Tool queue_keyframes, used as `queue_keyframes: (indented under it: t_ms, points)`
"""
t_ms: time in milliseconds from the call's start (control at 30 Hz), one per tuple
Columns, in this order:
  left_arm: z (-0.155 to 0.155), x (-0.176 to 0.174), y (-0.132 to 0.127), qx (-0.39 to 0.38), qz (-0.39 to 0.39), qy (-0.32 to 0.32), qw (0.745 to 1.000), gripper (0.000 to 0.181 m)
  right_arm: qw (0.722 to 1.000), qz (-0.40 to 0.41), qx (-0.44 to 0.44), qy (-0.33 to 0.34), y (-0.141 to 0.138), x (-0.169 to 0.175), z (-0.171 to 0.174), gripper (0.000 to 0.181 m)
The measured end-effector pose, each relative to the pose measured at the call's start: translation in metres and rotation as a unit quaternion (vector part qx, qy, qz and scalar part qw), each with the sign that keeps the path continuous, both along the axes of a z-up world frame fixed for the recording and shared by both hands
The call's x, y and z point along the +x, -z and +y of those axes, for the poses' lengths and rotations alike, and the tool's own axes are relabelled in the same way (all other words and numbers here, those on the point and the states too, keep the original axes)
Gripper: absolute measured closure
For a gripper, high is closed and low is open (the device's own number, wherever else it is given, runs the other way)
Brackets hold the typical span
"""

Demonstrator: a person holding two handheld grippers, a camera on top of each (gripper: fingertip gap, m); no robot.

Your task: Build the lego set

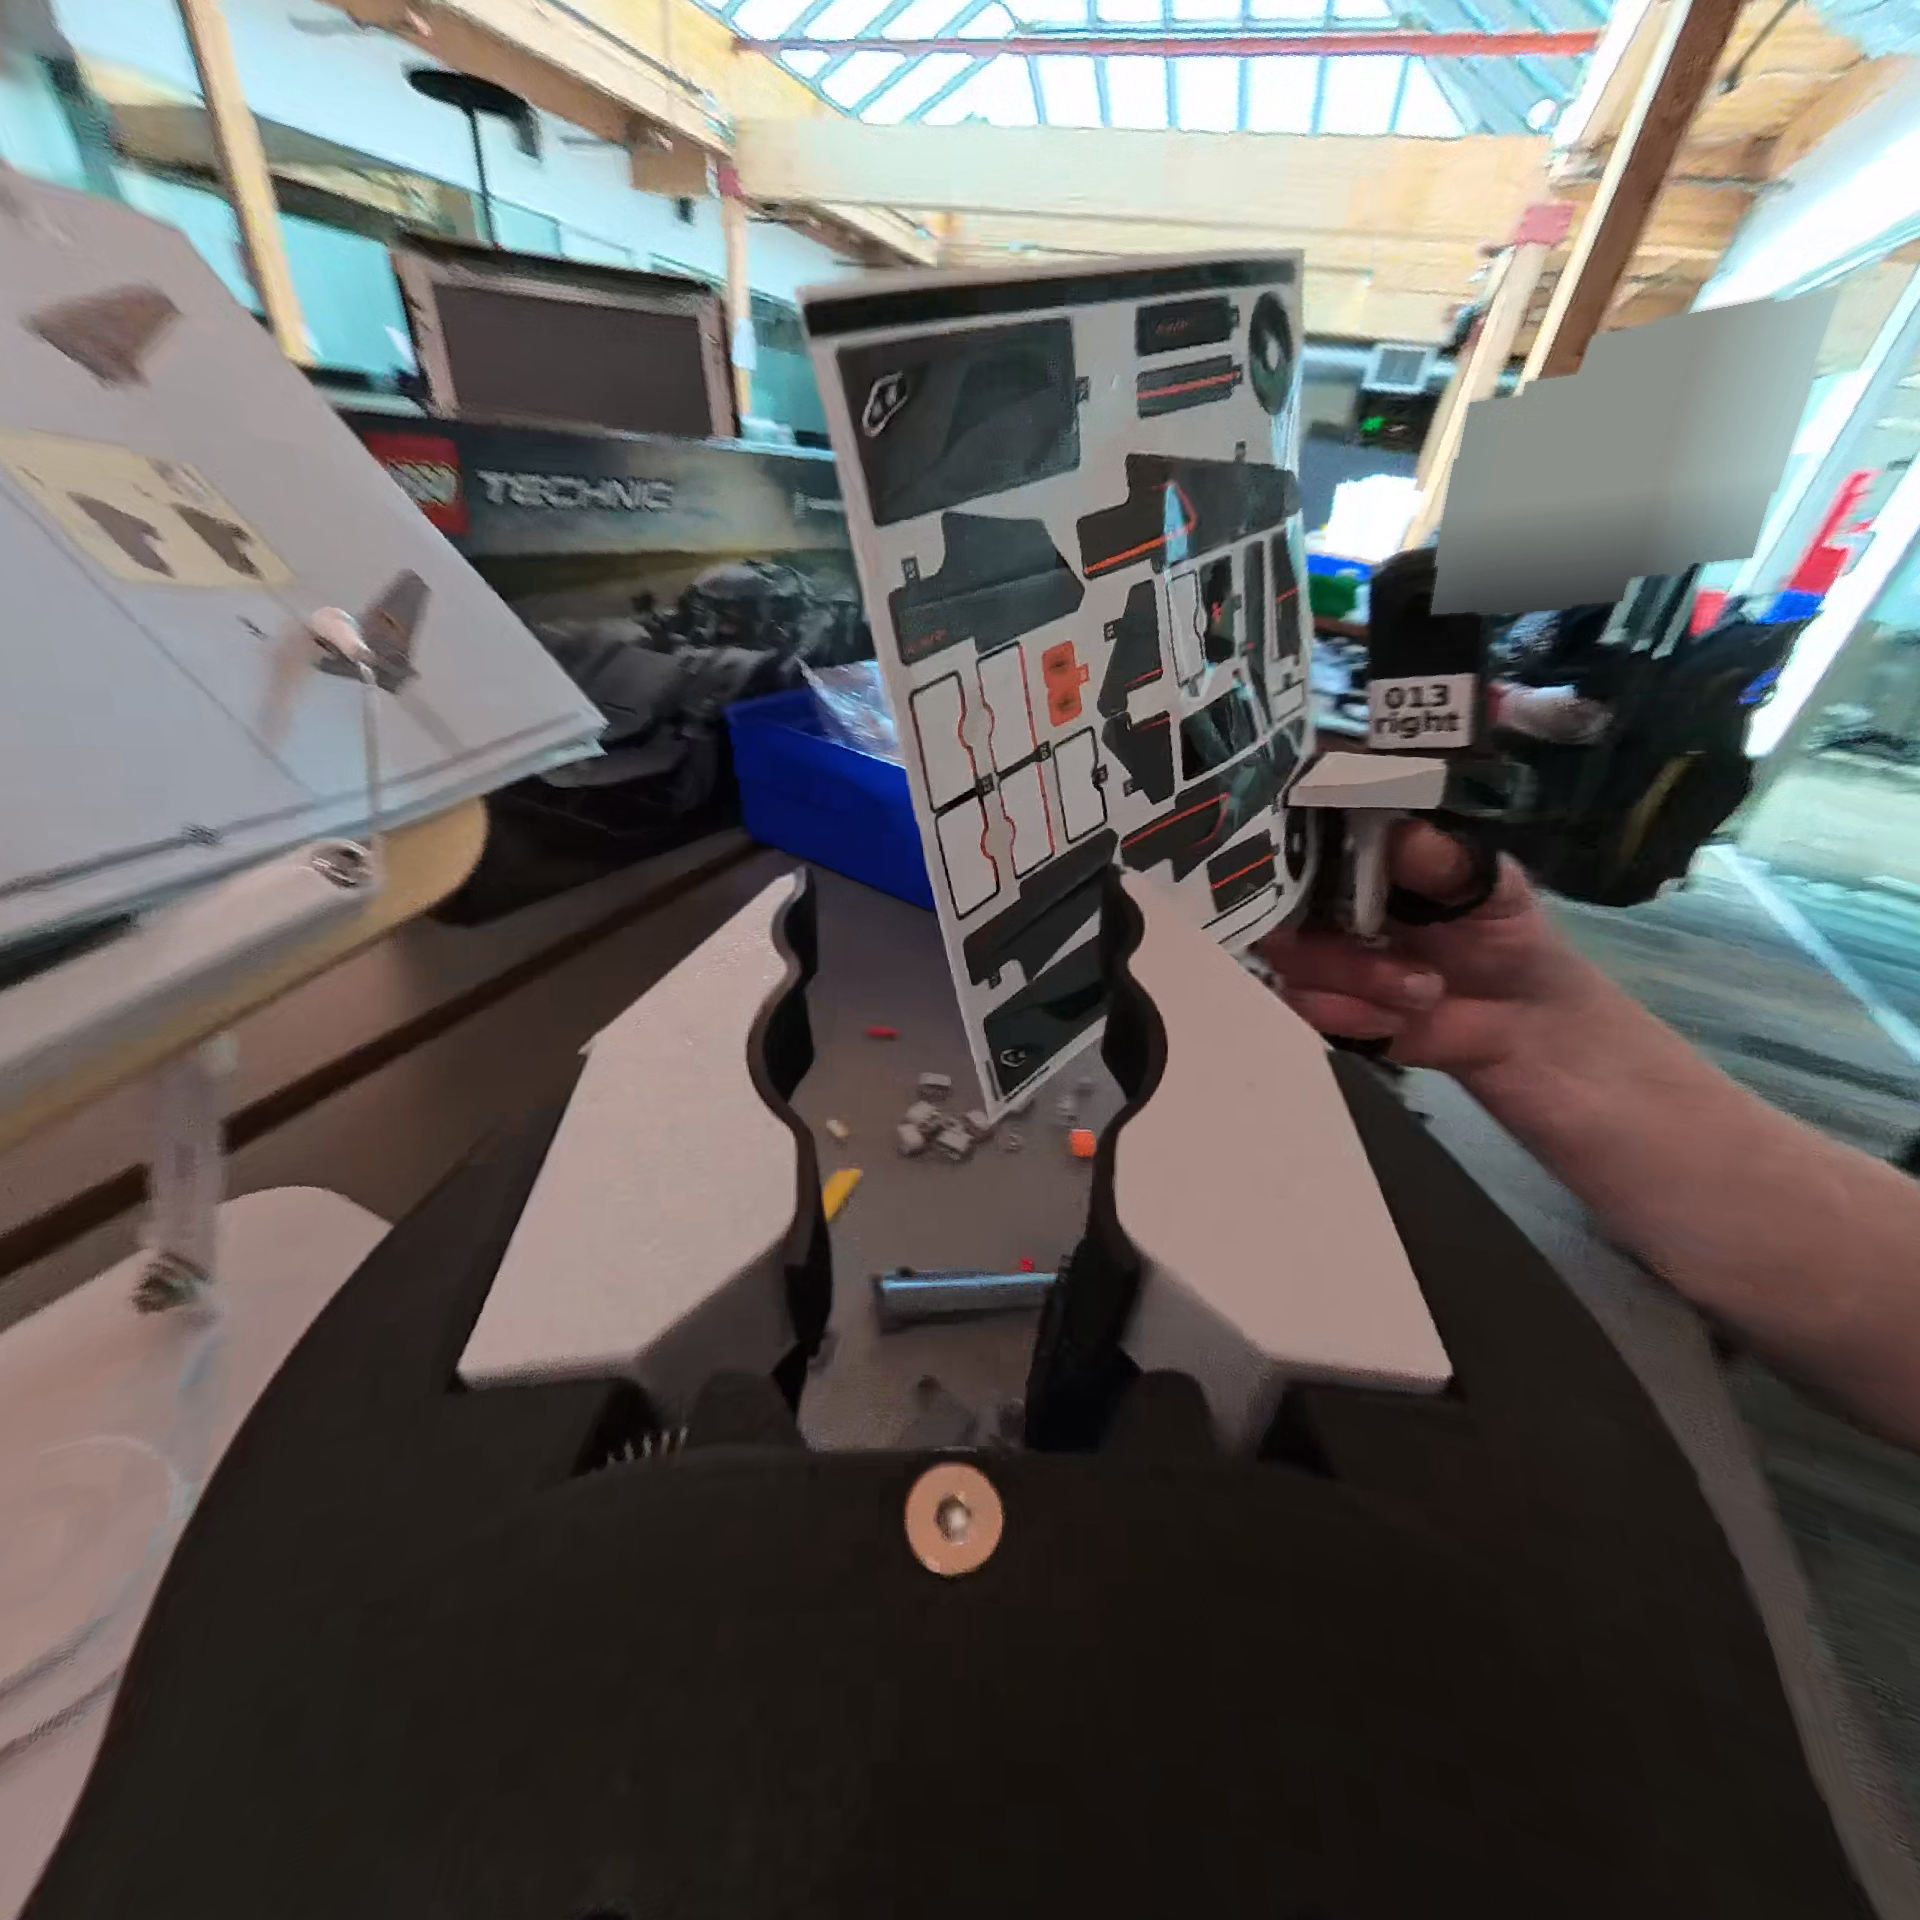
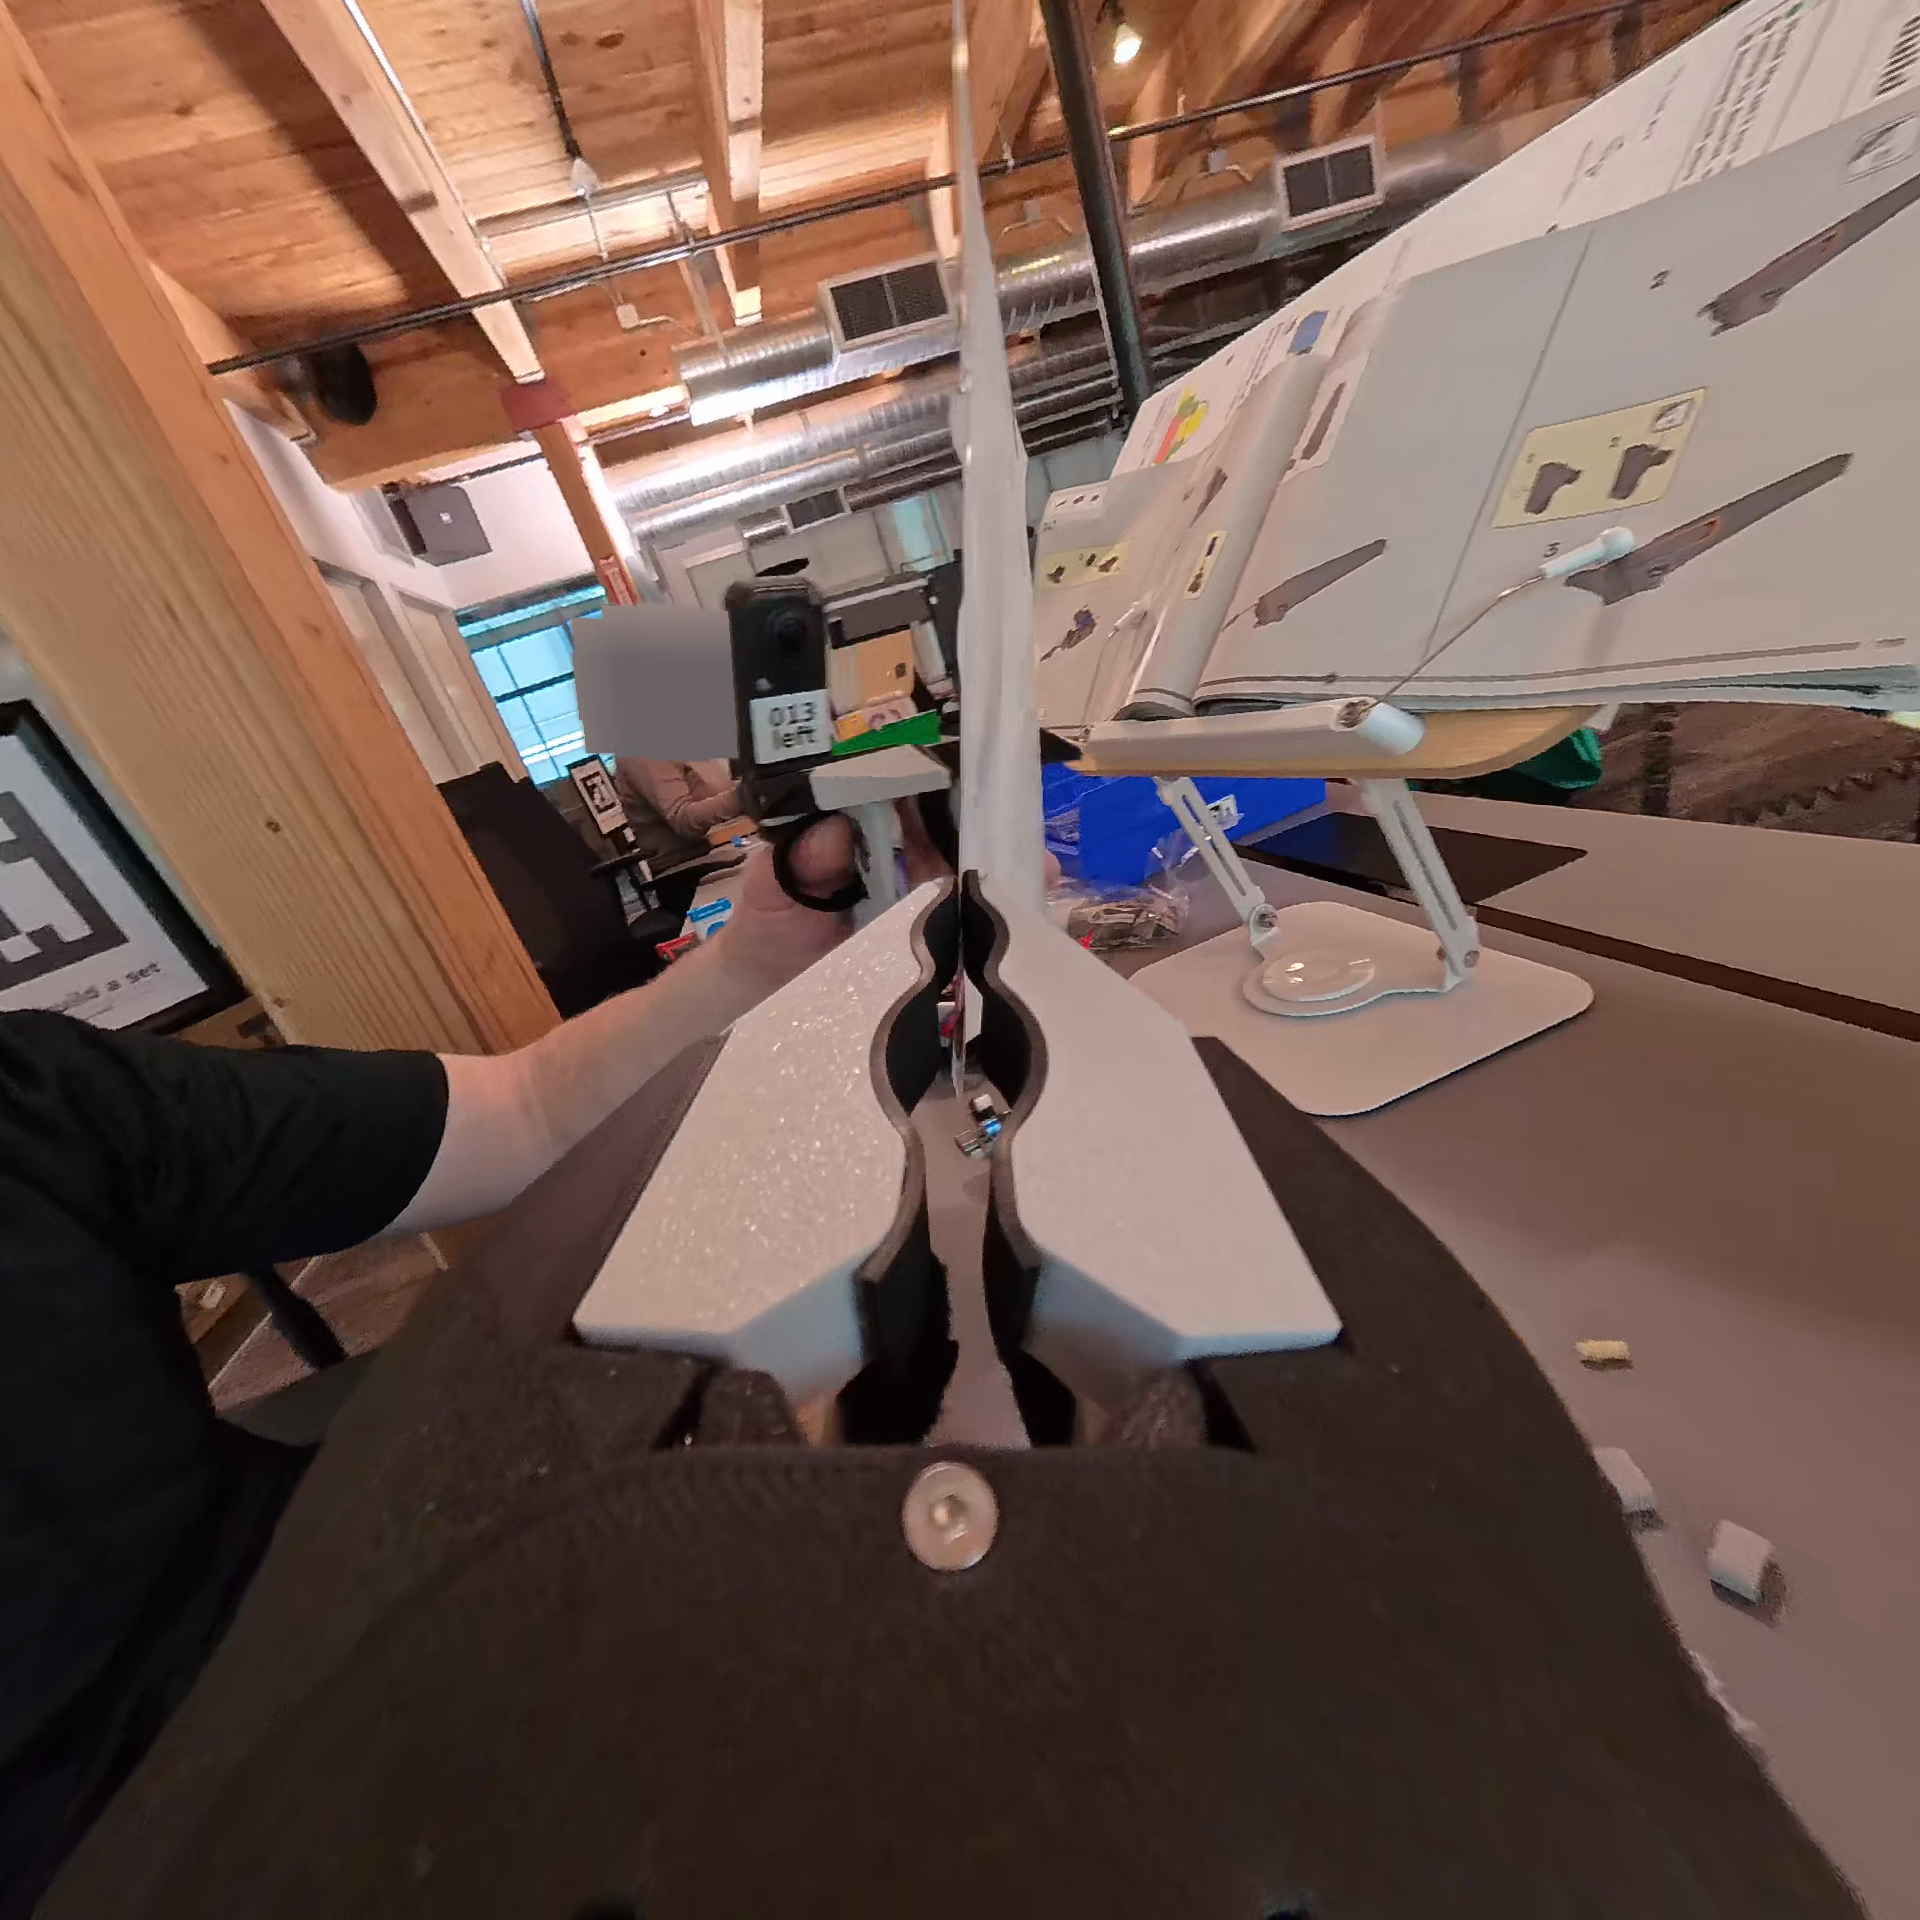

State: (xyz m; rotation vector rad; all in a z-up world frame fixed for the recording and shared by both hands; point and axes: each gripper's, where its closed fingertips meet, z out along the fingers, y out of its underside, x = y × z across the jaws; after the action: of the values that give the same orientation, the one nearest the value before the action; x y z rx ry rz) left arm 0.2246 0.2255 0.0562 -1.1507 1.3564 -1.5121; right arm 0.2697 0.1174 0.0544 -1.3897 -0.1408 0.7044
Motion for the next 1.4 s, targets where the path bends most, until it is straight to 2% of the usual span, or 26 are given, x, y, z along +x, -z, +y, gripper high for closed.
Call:
queue_keyframes:
  t_ms: [133, 233, 333, 433, 600, 733, 1033, 1167, 1267, 1400]
  points:
    - [-0.004, -0.011, -0.024, 0.142, -0.062, -0.088, 0.984, 0.129, 1.0, 0.003, -0.005, 0.026, 0.002, 0.007, 0.003, 0.181]
    - [-0.048, -0.019, -0.033, 0.292, -0.104, -0.093, 0.946, 0.134, 0.999, -0.008, -0.012, 0.031, 0.006, 0.002, 0.007, 0.181]
    - [-0.089, -0.018, -0.02, 0.407, -0.106, -0.085, 0.903, 0.139, 0.999, -0.031, -0.021, 0.026, 0.011, -0.012, 0.014, 0.181]
    - [-0.101, -0.011, 0.001, 0.468, -0.081, -0.091, 0.876, 0.142, 0.999, -0.043, -0.023, 0.003, 0.013, -0.031, 0.018, 0.181]
    - [-0.091, -0.003, 0.016, 0.47, -0.052, -0.096, 0.876, 0.141, 0.997, -0.063, -0.02, -0.037, 0.017, -0.054, 0.019, 0.181]
    - [-0.09, -0.003, 0.02, 0.45, -0.041, -0.078, 0.889, 0.149, 0.995, -0.082, -0.014, -0.053, 0.016, -0.065, 0.017, 0.181]
    - [-0.104, -0.011, 0.027, 0.406, -0.033, 0.022, 0.913, 0.164, 0.989, -0.127, 0.0, -0.08, 0.016, -0.079, 0.008, 0.181]
    - [-0.109, -0.013, 0.028, 0.423, -0.042, 0.026, 0.905, 0.172, 0.988, -0.134, 0.003, -0.081, 0.015, -0.08, 0.006, 0.181]
    - [-0.111, -0.015, 0.027, 0.413, -0.041, 0.04, 0.909, 0.172, 0.987, -0.139, 0.008, -0.082, 0.014, -0.082, 0.004, 0.181]
    - [-0.113, -0.021, 0.021, 0.355, -0.036, 0.08, 0.931, 0.167, 0.986, -0.148, 0.013, -0.078, 0.012, -0.082, 0.003, 0.181]
